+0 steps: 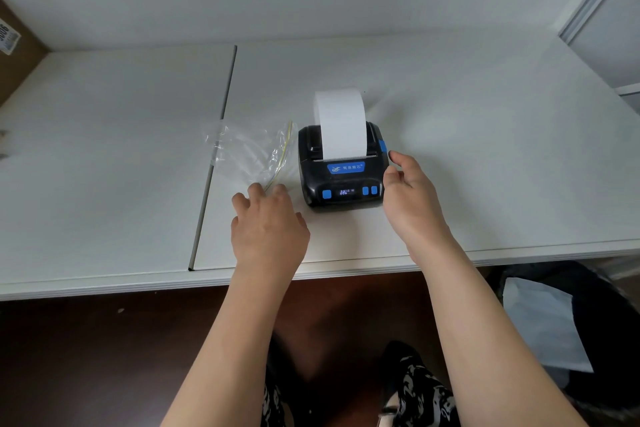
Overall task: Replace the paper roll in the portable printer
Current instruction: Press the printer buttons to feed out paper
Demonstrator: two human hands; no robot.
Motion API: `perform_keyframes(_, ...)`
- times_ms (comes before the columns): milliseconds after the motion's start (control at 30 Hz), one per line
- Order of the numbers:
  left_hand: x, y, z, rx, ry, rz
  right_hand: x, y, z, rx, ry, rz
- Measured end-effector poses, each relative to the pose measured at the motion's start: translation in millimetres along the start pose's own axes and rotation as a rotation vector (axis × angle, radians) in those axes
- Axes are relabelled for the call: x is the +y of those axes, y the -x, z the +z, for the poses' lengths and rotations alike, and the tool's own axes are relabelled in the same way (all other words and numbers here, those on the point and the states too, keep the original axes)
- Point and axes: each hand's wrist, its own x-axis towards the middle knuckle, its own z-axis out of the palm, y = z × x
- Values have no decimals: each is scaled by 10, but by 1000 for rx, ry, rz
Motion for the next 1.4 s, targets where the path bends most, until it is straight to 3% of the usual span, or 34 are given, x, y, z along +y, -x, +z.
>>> perform_keyframes(1400,30,-9,-39,20,58,-49,8,-17,29,50,54,-36)
